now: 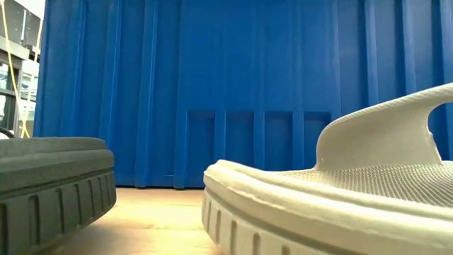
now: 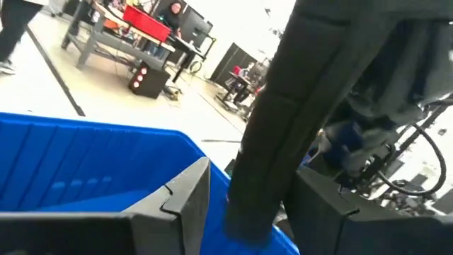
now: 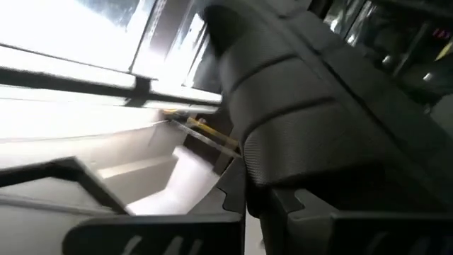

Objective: Pick and place slides into bin
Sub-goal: Put the black slipper into the bin

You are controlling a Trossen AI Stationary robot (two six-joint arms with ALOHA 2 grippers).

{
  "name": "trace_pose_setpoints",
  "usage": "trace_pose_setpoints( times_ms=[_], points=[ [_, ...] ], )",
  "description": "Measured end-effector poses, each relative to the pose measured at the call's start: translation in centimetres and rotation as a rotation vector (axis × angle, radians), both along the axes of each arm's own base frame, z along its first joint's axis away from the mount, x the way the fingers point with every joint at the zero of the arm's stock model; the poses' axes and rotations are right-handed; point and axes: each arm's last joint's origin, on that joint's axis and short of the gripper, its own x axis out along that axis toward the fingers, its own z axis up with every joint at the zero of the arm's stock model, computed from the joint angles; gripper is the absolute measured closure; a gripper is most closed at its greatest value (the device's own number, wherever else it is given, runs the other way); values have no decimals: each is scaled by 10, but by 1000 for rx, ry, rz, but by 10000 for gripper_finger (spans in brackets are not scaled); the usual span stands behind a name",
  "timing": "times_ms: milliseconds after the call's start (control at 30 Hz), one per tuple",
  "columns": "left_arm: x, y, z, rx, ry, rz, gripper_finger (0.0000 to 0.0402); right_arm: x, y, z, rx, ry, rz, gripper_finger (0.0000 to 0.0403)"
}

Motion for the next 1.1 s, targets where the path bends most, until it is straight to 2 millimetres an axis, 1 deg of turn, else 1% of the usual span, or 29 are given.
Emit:
trace_pose_setpoints(
  times_ms=[200, 300, 400, 467, 567, 800, 867, 933, 1033, 1067, 1100],
  points=[
    [0, -1, 0, 4, 1, -48, 245, -2, -1, 2, 11, -17, 4, 403],
    [3, -2, 2, 2, -29, -73, 245, -2, -2, 2, 35, -13, 28, 403],
    [3, -2, 7, 35, -60, -91, 245, 2, -3, -3, 57, 17, 71, 403],
    [2, -2, 12, 54, -92, -98, 245, 8, -3, -10, 84, 37, 94, 403],
    [1, -2, 15, 83, -104, -103, 245, 11, -4, -14, 102, 6, 109, 403],
    [2, -2, 11, 61, -74, -101, 248, 14, -5, -17, 104, -5, 101, 403],
    [3, -3, 9, 54, -61, -109, 258, 13, -5, -17, 104, -9, 97, 403],
    [2, -3, 9, 50, -63, -107, 282, 13, -5, -17, 103, -13, 96, 403],
    [2, -2, 9, 54, -55, -104, 341, 13, -5, -17, 104, -14, 94, 403],
    [2, -2, 9, 54, -55, -106, 348, 13, -5, -17, 99, -13, 101, 403],
    [2, -2, 9, 53, -59, -113, 347, 13, -5, -16, 89, -13, 109, 403]
  ],
)
